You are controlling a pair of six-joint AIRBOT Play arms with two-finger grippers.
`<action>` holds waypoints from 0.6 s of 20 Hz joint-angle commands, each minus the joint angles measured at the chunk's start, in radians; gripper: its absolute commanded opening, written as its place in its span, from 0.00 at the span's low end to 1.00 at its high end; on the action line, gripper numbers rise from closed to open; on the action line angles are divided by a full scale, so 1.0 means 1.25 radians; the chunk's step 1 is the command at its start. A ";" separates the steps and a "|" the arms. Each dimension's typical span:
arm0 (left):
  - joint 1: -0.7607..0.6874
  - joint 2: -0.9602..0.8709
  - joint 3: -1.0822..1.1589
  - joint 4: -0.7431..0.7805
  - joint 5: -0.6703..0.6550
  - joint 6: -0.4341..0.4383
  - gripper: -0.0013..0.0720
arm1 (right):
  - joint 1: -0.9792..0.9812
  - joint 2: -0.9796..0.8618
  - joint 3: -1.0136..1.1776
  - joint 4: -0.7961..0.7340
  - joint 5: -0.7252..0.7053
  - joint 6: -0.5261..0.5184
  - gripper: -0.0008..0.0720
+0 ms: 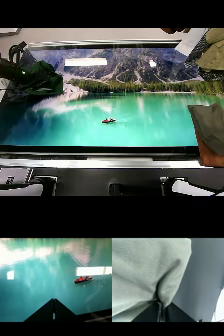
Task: Fold the clothes and pants, and hang the long-sleeved shirts on hangers.
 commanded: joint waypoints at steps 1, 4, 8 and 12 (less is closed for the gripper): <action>-0.001 -0.001 0.000 0.000 0.000 0.000 0.04 | 0.000 0.000 -0.032 -0.020 0.014 -0.002 0.06; -0.001 -0.001 0.000 0.000 0.000 0.000 0.04 | 0.000 0.000 -0.041 -0.052 0.013 -0.016 0.51; -0.001 -0.001 0.000 0.001 0.001 -0.003 0.04 | 0.000 0.025 -0.021 0.012 0.082 -0.057 0.74; 0.002 0.000 0.000 0.003 0.001 0.007 0.04 | 0.077 0.090 0.033 0.266 0.378 -0.211 0.40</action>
